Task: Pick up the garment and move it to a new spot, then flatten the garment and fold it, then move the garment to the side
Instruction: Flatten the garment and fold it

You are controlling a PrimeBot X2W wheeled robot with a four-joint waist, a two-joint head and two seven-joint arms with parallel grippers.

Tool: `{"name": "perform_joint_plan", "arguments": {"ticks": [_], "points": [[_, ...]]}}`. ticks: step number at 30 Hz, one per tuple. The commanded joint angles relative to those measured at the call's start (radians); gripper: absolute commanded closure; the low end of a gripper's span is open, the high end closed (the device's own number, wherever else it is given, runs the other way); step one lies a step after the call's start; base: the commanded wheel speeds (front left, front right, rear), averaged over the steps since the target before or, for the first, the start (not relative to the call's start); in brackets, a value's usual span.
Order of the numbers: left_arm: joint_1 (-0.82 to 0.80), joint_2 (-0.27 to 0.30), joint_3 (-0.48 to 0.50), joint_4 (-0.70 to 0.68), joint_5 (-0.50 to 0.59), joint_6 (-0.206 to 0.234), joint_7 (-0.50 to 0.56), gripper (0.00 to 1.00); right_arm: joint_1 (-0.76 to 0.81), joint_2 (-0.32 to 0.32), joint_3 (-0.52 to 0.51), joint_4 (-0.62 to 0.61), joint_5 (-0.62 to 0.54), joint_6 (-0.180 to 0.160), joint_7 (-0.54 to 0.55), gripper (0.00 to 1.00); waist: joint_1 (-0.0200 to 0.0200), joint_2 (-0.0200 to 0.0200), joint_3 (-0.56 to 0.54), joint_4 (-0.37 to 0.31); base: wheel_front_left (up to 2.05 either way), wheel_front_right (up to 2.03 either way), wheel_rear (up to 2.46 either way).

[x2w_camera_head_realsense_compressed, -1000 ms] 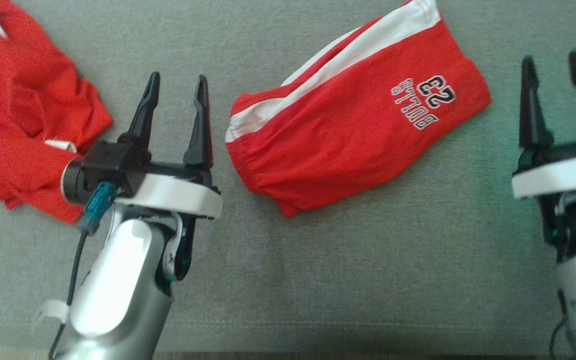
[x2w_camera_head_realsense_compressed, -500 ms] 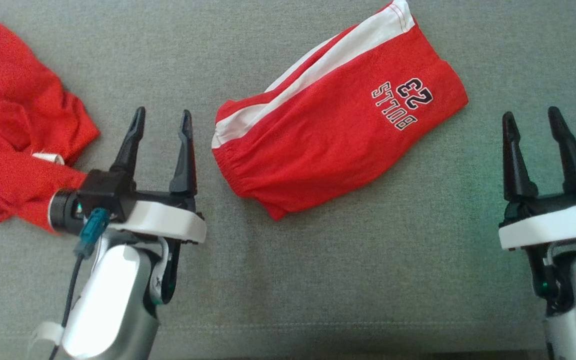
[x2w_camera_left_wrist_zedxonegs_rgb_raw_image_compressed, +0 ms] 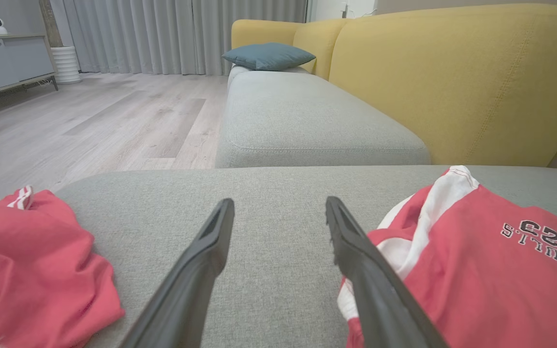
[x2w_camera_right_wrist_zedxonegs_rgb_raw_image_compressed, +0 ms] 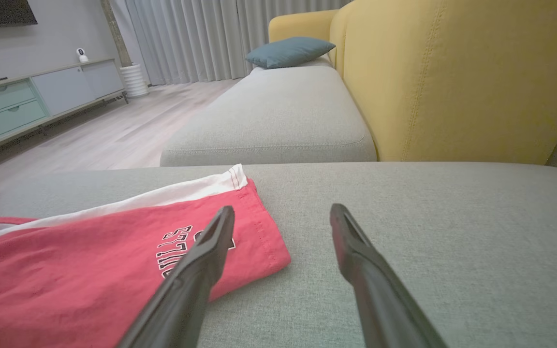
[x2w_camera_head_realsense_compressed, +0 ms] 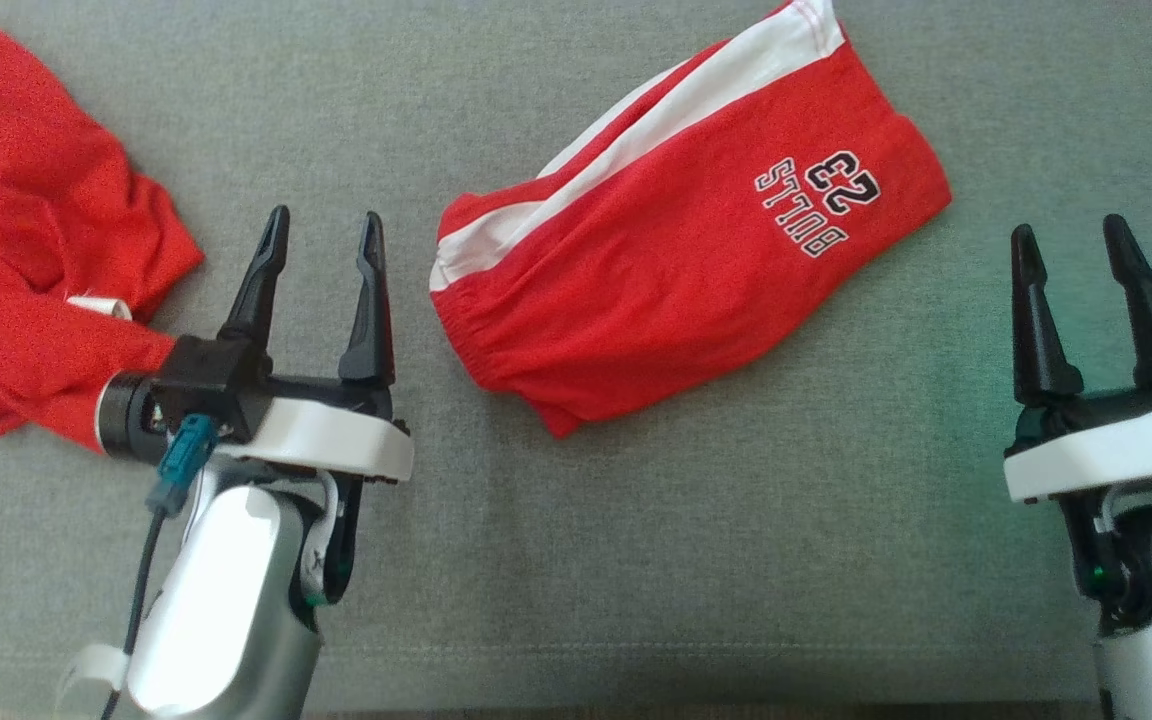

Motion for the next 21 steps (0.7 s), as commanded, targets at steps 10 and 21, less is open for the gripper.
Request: {"name": "perform_joint_plan", "arguments": {"ticks": [10, 21], "points": [[-0.08, -0.025, 0.038, -0.062, 0.028, -0.022, -0.005, 0.0, -0.174, -0.095, 0.063, 0.051, 0.035, 0.007, 0.086, 0.0, 0.0, 0.0, 0.113, 0.068, 0.0, 0.0, 0.0], [-0.126, -0.061, 0.03, -0.057, 0.036, -0.042, -0.005, 0.0, -0.385, -0.198, 0.171, 0.251, 0.104, 0.007, 0.3, 0.0, 0.0, 0.0, 0.174, 0.132, 0.0, 0.0, 0.0]]}}
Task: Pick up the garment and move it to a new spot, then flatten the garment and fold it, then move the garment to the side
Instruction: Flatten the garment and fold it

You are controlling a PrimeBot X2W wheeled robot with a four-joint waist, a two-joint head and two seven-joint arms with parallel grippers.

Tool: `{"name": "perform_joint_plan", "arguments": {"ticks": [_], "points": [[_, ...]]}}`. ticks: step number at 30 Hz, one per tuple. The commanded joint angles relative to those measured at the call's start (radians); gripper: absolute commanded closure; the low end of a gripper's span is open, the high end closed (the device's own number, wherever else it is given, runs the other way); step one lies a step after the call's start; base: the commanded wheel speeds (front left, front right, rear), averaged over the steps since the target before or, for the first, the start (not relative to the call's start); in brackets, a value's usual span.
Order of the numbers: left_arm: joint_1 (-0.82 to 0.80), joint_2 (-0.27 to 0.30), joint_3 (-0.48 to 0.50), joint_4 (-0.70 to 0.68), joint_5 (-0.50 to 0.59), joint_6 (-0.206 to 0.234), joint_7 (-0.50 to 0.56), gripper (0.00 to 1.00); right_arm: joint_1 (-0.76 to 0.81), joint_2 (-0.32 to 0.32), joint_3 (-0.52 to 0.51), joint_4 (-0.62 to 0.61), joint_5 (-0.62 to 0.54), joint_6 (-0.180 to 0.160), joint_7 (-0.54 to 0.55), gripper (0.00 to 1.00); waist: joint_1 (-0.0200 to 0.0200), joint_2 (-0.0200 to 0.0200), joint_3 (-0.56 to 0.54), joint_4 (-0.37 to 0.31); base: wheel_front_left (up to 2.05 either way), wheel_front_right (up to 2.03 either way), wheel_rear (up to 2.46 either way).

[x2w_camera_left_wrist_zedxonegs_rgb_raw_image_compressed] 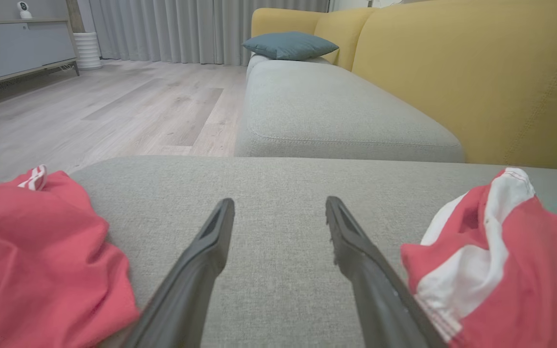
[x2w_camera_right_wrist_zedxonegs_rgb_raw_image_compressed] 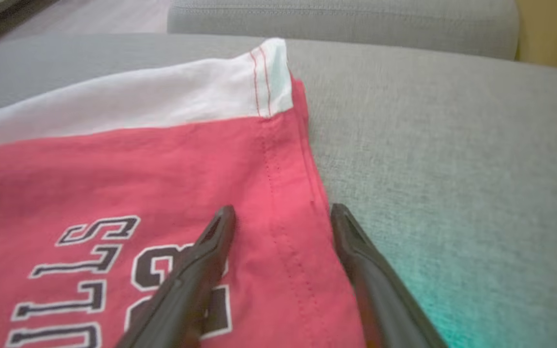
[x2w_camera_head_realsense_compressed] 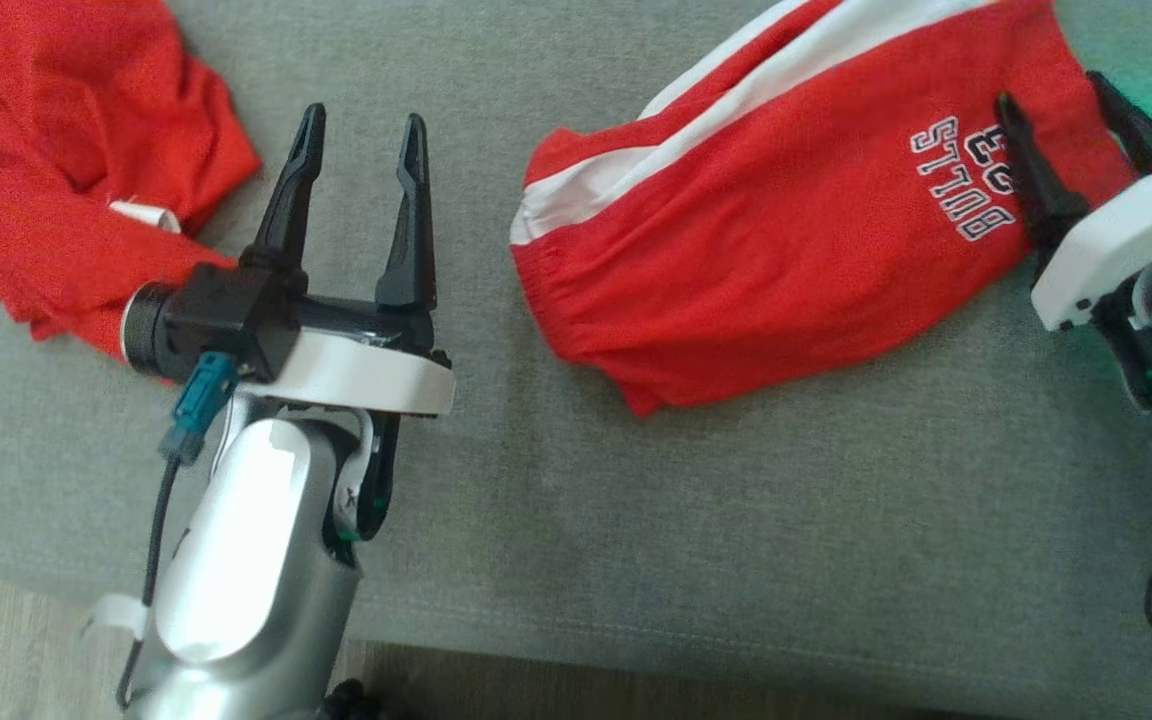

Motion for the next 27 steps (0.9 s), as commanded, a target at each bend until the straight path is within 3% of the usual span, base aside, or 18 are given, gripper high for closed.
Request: {"name": "perform_joint_plan", "arguments": {"ticks": [1, 8, 9, 11, 18, 27], "points": [[-0.019, 0.01, 0.028, -0.031, 0.009, -0.001, -0.005, 0.0, -0.002, -0.014, 0.013, -0.027, 0.006, 0.007, 0.008, 0.0, 0.0, 0.0, 0.004, 0.006, 0.0, 0.0, 0.0], [-0.018, 0.003, 0.036, -0.024, 0.011, -0.007, -0.005, 0.0, -0.044, -0.023, 0.041, 0.032, 0.043, 0.007, 0.151, 0.0, 0.0, 0.0, 0.004, 0.01, 0.0, 0.0, 0.0], [-0.017, 0.002, 0.037, -0.023, 0.011, -0.008, -0.005, 0.0, -0.044, -0.022, 0.049, 0.037, 0.055, 0.007, 0.179, 0.37, 0.0, 0.0, 0.003, 0.009, 0.0, 0.0, 0.0], [-0.016, 0.001, 0.039, -0.021, 0.013, -0.01, -0.005, 0.0, -0.047, -0.028, 0.067, 0.038, 0.069, 0.007, 0.217, 1.0, 0.0, 0.0, 0.0, 0.007, 0.0, 0.0, 0.0], [-0.01, 0.0, 0.042, -0.011, 0.017, -0.014, -0.005, 0.0, -0.02, -0.017, 0.064, 0.008, 0.103, 0.007, 0.232, 1.0, 0.0, 0.0, -0.019, -0.001, 0.0, 0.0, 0.0], [0.032, -0.001, 0.06, -0.004, 0.027, -0.022, -0.005, 0.0, 0.188, 0.086, -0.079, -0.108, 0.103, 0.007, 0.074, 1.0, 0.0, 0.0, -0.084, -0.04, 0.0, 0.0, 0.0]]}}
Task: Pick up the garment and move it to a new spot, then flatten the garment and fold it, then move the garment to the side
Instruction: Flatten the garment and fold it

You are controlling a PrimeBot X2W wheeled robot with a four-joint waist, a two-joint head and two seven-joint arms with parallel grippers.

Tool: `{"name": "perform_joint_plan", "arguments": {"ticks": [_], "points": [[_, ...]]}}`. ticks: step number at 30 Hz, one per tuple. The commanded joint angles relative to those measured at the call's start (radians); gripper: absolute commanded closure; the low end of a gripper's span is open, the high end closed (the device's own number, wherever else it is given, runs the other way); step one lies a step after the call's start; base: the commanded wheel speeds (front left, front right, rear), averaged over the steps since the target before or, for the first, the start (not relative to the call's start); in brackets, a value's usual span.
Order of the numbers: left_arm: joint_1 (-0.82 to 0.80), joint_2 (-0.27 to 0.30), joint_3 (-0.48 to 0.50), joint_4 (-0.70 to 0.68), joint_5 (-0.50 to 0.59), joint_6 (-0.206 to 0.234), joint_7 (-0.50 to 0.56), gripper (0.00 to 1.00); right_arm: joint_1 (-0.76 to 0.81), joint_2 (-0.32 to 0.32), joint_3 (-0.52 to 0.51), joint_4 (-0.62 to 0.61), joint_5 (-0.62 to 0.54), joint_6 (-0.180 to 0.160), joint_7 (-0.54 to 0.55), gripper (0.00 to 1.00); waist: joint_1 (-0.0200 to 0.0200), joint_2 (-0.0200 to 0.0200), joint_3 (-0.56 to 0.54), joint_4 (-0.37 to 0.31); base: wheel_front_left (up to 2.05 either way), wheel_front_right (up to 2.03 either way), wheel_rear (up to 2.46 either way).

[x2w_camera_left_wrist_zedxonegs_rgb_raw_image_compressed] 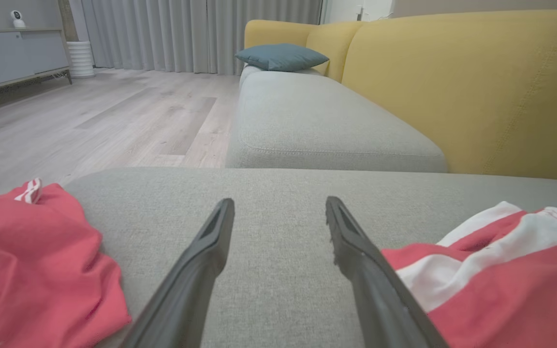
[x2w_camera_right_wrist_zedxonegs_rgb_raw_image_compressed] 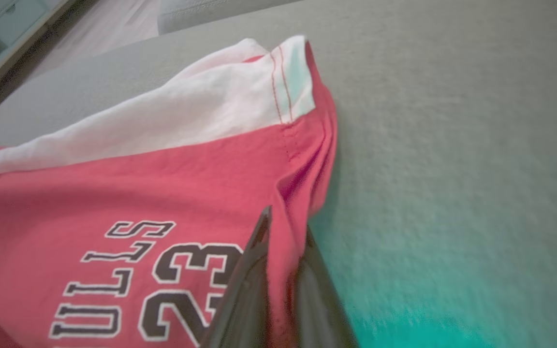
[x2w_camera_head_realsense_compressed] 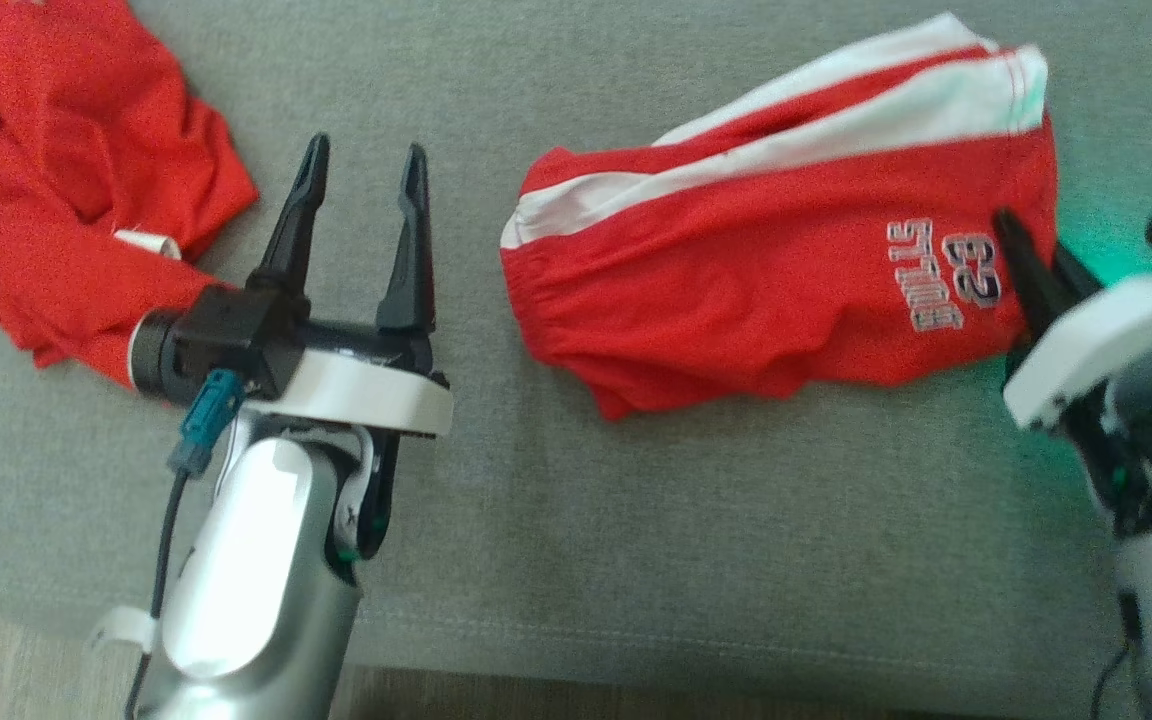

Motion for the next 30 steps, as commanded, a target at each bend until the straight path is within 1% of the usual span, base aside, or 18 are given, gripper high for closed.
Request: {"name": "perform_joint_plan", "arguments": {"ticks": [1, 6, 9, 14, 17, 20, 25, 27, 30], "points": [[0.012, 0.013, 0.043, -0.026, 0.01, -0.005, -0.005, 0.0, 0.054, 0.021, -0.017, -0.054, -0.005, 0.007, -0.027, 1.0, 0.0, 0.0, -0.022, -0.02, 0.0, 0.0, 0.0], [0.038, 0.018, 0.05, -0.019, 0.023, -0.018, -0.005, 0.0, 0.202, 0.111, -0.113, -0.124, -0.013, 0.007, -0.091, 1.0, 0.0, 0.0, -0.061, -0.049, 0.0, 0.0, 0.0], [0.051, 0.02, 0.052, -0.015, 0.026, -0.025, -0.005, 0.0, 0.266, 0.147, -0.147, -0.16, -0.017, 0.007, -0.125, 1.0, 0.0, 0.0, -0.077, -0.063, 0.0, 0.0, 0.0], [0.067, 0.02, 0.052, -0.01, 0.029, -0.028, -0.005, 0.0, 0.318, 0.168, -0.178, -0.177, -0.04, 0.007, -0.159, 1.0, 0.0, 0.0, -0.092, -0.078, 0.0, 0.0, 0.0], [0.071, 0.02, 0.052, -0.008, 0.028, -0.029, -0.005, 0.0, 0.318, 0.165, -0.179, -0.175, -0.045, 0.007, -0.164, 1.0, 0.0, 0.0, -0.096, -0.08, 0.0, 0.0, 0.0], [0.076, 0.019, 0.049, -0.005, 0.026, -0.029, -0.005, 0.0, 0.305, 0.147, -0.181, -0.165, -0.054, 0.007, -0.174, 1.0, 0.0, 0.0, -0.101, -0.078, 0.0, 0.0, 0.0], [0.08, 0.018, 0.044, 0.003, 0.022, -0.03, -0.005, 0.0, 0.268, 0.117, -0.158, -0.174, -0.078, 0.007, -0.172, 1.0, 0.0, 0.0, -0.117, -0.067, 0.0, 0.0, 0.0], [0.084, 0.018, 0.045, 0.008, 0.021, -0.03, -0.005, 0.0, 0.247, 0.113, -0.117, -0.209, -0.099, 0.007, -0.154, 1.0, 0.0, 0.0, -0.128, -0.065, 0.0, 0.0, 0.0], [0.091, 0.017, 0.046, 0.015, 0.018, -0.028, -0.005, 0.0, 0.211, 0.12, -0.006, -0.277, -0.127, 0.007, -0.103, 1.0, 0.0, 0.0, -0.147, -0.063, 0.0, 0.0, 0.0]]}}
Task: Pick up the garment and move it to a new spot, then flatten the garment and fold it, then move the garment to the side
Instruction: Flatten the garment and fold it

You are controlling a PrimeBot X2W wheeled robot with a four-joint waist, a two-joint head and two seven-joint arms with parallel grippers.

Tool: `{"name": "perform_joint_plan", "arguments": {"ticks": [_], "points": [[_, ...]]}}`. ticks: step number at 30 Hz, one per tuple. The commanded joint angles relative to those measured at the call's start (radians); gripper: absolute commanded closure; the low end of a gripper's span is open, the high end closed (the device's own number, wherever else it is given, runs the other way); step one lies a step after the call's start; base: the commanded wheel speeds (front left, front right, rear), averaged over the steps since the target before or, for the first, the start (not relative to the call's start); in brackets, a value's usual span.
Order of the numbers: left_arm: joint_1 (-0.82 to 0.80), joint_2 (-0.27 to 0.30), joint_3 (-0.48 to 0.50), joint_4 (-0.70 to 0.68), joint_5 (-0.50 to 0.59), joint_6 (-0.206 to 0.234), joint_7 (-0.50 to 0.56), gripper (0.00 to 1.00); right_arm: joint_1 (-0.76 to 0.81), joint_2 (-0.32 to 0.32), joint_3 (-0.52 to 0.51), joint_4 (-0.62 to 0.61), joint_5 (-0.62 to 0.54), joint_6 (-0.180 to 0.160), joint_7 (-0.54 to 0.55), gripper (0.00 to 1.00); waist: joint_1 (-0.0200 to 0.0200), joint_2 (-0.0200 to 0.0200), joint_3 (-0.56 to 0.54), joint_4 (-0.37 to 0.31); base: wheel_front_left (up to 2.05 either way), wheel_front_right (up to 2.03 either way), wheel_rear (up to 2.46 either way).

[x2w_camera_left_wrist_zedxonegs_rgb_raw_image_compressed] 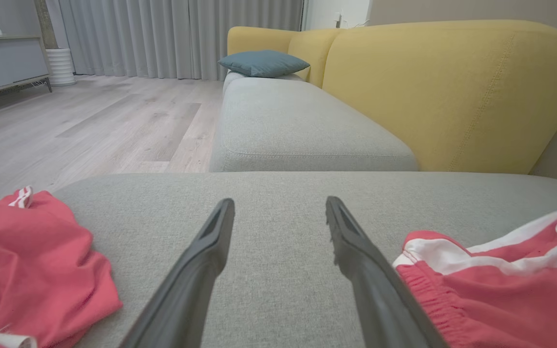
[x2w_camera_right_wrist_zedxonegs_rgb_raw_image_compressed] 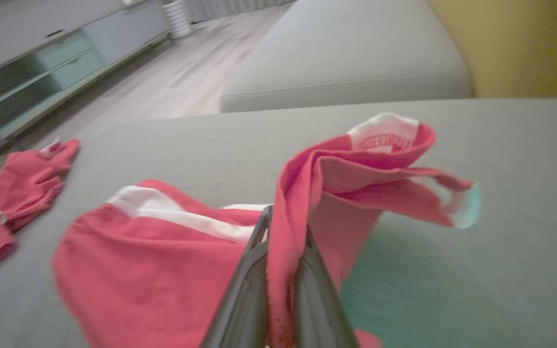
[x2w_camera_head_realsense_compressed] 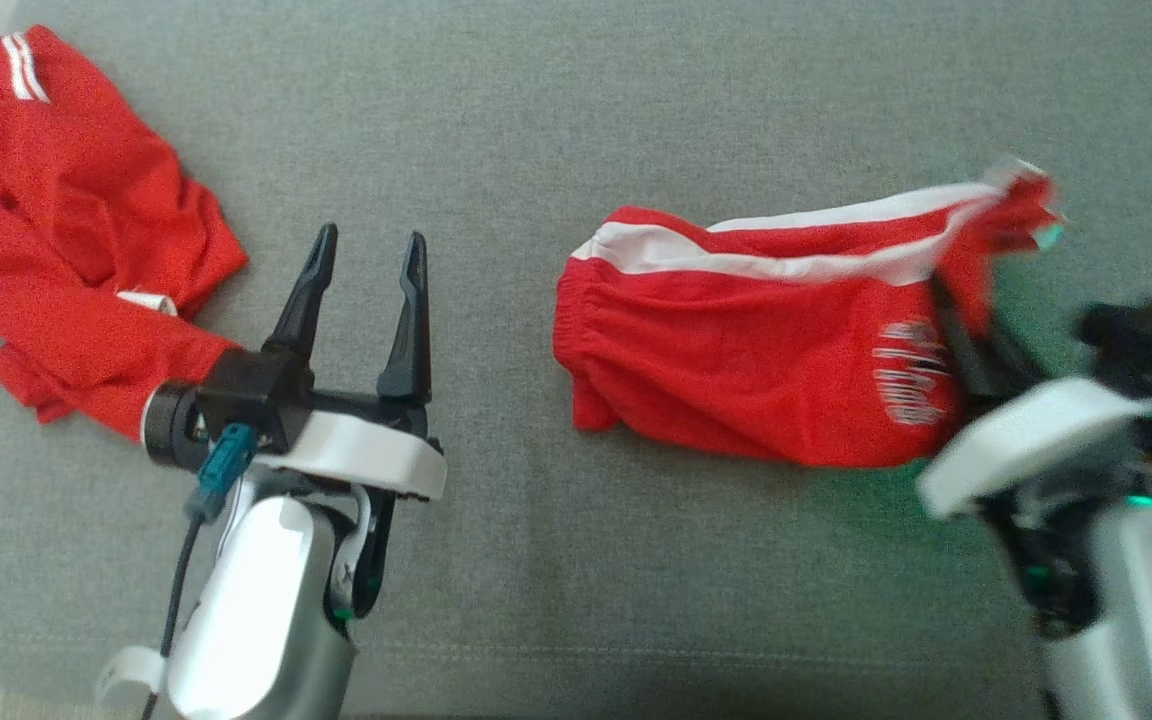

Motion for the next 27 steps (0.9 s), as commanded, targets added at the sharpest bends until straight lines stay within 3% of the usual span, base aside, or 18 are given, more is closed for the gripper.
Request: {"name": "perform_joint_plan", "arguments": {"ticks": [1, 4, 8, 16, 17, 18, 19, 27], "points": [[0.002, 0.013, 0.027, -0.027, 0.0, -0.003, -0.005, 0.0, -0.043, 0.0, 0.083, -0.065, -0.01, 0.007, 0.025, 1.0, 0.0, -0.0001, -0.012, 0.003, 0.0, 0.0, 0.0], [0.006, 0.013, 0.024, -0.024, -0.004, -0.003, -0.005, 0.0, -0.101, 0.035, 0.252, -0.077, -0.001, 0.007, 0.068, 1.0, 0.0, -0.0001, -0.024, 0.013, 0.0, 0.0, 0.0], [0.009, 0.011, 0.018, -0.025, -0.011, -0.001, -0.005, 0.0, -0.148, 0.069, 0.38, -0.013, 0.033, 0.007, 0.068, 1.0, 0.0, -0.0001, -0.028, 0.034, 0.0, 0.0, 0.0], [0.008, 0.01, 0.009, -0.029, -0.02, 0.004, -0.005, 0.0, -0.184, 0.096, 0.489, 0.122, 0.085, 0.007, -0.009, 1.0, 0.0, -0.0001, -0.017, 0.063, 0.0, 0.0, 0.0], [0.009, 0.01, 0.009, -0.03, -0.02, 0.006, -0.005, 0.0, -0.187, 0.097, 0.495, 0.134, 0.086, 0.007, -0.019, 0.74, 0.0, -0.0001, -0.015, 0.064, 0.0, 0.0, 0.0], [0.009, 0.01, 0.009, -0.03, -0.021, 0.007, -0.005, 0.0, -0.189, 0.098, 0.5, 0.143, 0.086, 0.007, -0.032, 0.07, 0.0, -0.0001, -0.015, 0.065, 0.0, 0.0, 0.0], [0.009, 0.01, 0.008, -0.029, -0.021, 0.008, -0.005, 0.0, -0.191, 0.098, 0.506, 0.152, 0.085, 0.007, -0.043, 0.0, 0.0, -0.0001, -0.014, 0.064, 0.0, 0.0, 0.0], [0.015, 0.009, 0.014, -0.025, -0.017, 0.015, -0.005, 0.0, -0.19, 0.078, 0.503, 0.085, 0.028, 0.007, -0.255, 0.0, 0.0, -0.0001, -0.026, 0.052, 0.0, 0.0, 0.0]]}}
